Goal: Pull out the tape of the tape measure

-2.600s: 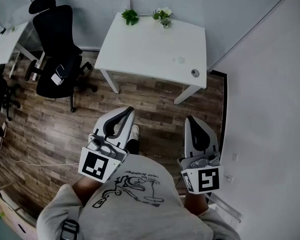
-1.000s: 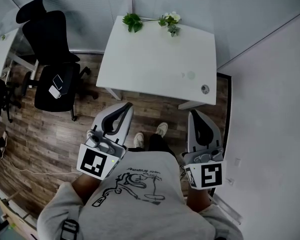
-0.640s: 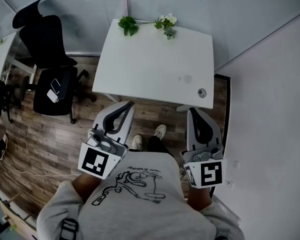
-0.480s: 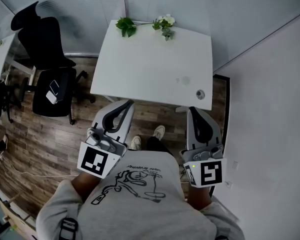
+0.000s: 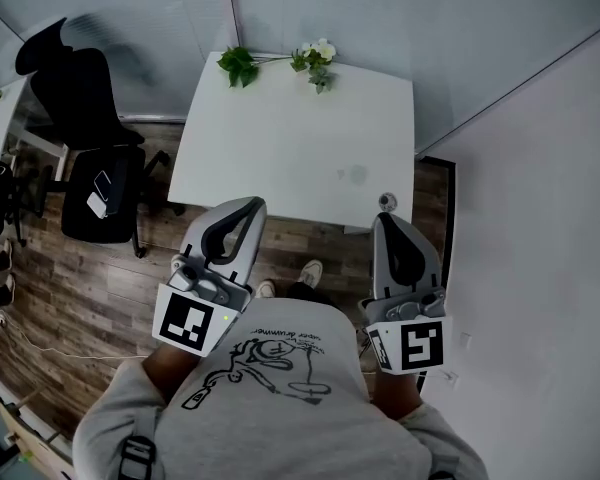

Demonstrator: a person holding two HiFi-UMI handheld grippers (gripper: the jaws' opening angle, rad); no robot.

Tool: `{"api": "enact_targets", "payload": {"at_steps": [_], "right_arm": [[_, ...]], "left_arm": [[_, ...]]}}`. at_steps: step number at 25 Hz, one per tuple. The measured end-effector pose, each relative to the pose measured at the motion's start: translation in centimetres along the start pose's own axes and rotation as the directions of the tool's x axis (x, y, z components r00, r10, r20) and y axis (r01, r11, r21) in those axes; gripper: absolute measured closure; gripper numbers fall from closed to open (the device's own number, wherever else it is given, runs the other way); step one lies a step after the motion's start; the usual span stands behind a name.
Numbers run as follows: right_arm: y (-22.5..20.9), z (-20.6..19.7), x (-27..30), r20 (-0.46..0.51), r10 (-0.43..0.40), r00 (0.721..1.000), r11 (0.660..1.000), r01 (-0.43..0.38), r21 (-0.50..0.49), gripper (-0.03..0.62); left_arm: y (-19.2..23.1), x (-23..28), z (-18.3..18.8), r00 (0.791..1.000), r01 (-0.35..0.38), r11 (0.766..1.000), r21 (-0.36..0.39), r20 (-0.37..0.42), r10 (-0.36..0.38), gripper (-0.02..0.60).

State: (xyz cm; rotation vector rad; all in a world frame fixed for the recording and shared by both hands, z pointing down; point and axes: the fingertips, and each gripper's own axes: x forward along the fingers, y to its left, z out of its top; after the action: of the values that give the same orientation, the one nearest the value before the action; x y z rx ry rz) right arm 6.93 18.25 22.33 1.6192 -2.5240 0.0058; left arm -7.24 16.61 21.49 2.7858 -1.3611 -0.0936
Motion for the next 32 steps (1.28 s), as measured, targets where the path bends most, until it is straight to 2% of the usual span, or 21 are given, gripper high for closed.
{"api": "enact_targets", "payload": {"at_steps": [17, 23, 32], "right_arm": [[-10.9, -1.2, -0.8, 0.006, -0.015, 1.000, 1.000, 0.015, 0.001, 0.585], [-12.5, -2.5, -0.6, -0.015, 0.003, 1.000, 1.000, -0.002, 0.024, 0.585], [-14.1, -3.1, 0.8, -0.027, 0.007, 1.000, 0.999, -0.006, 0.031, 0.585]], "left_arm": [[-5.2, 8.9, -0.7, 1.000, -0.026, 1.000, 0.003, 0.010, 0.026, 0.561], [-6.1, 10.5, -1.7, 0.999, -0.040, 0.999, -0.005, -0.011, 0.040, 0.561], [-5.0, 12.0, -2.6, 0.998, -0.060, 0.998, -0.016, -0.031, 0.059, 0.561]]}}
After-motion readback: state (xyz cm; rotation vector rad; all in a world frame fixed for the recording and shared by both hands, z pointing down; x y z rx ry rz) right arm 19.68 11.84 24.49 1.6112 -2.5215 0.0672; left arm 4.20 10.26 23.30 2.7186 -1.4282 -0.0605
